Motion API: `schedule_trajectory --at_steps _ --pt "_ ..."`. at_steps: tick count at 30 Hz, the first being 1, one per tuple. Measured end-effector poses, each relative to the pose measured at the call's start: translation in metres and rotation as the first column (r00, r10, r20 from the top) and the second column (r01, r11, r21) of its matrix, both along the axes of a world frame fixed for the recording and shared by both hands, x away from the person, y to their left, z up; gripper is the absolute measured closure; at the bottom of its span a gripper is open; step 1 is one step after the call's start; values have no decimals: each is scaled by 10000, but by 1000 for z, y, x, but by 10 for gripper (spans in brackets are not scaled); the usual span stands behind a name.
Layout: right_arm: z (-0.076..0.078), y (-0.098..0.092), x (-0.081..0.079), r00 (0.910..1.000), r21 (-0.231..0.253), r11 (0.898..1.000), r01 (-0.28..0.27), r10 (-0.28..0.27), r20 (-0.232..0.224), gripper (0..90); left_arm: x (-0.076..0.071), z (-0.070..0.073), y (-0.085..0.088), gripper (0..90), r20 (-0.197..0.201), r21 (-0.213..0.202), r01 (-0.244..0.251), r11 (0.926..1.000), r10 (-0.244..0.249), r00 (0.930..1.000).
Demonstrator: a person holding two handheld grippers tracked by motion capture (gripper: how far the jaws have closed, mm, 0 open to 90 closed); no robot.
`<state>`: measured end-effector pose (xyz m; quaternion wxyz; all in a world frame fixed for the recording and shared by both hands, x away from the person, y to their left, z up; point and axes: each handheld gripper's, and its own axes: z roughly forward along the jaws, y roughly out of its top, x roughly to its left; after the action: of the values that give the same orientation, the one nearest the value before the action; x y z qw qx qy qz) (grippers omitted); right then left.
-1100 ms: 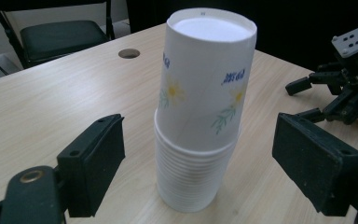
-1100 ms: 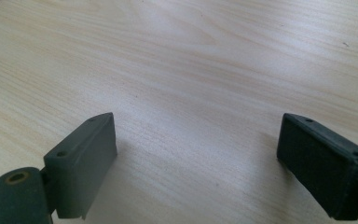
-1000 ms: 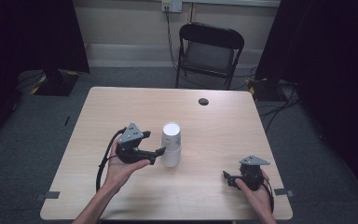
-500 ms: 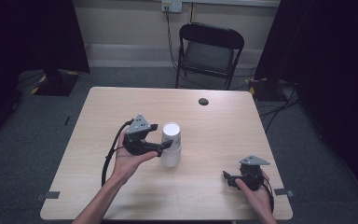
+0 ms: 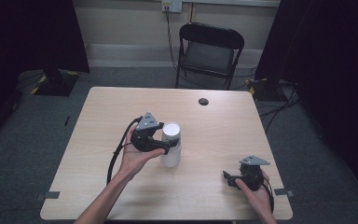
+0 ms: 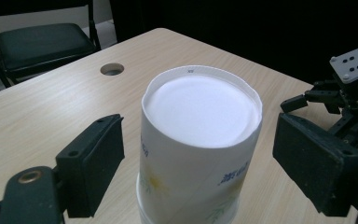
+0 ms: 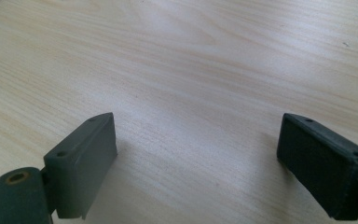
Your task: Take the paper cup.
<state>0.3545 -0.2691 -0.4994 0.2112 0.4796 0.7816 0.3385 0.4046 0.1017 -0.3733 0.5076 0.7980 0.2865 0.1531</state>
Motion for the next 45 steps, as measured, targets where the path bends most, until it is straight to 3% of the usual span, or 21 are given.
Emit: schedule_trajectory --at_steps 10,22,26,45 --pt "0 0 0 10000 0 10000 0 0 0 114 10 -11 -9 167 -266 483 53 9988 -40 9996" --pt "0 0 0 10000 -2 10000 -3 3 -1 113 14 -15 -13 229 -480 476 98 9988 -75 9988" --pt "0 0 0 10000 0 10000 0 0 0 114 14 -16 -14 242 -508 666 124 9977 -91 9987" --pt "0 0 0 10000 -1 10000 0 0 -2 114 13 -13 -12 286 -522 564 57 9984 -27 9986"
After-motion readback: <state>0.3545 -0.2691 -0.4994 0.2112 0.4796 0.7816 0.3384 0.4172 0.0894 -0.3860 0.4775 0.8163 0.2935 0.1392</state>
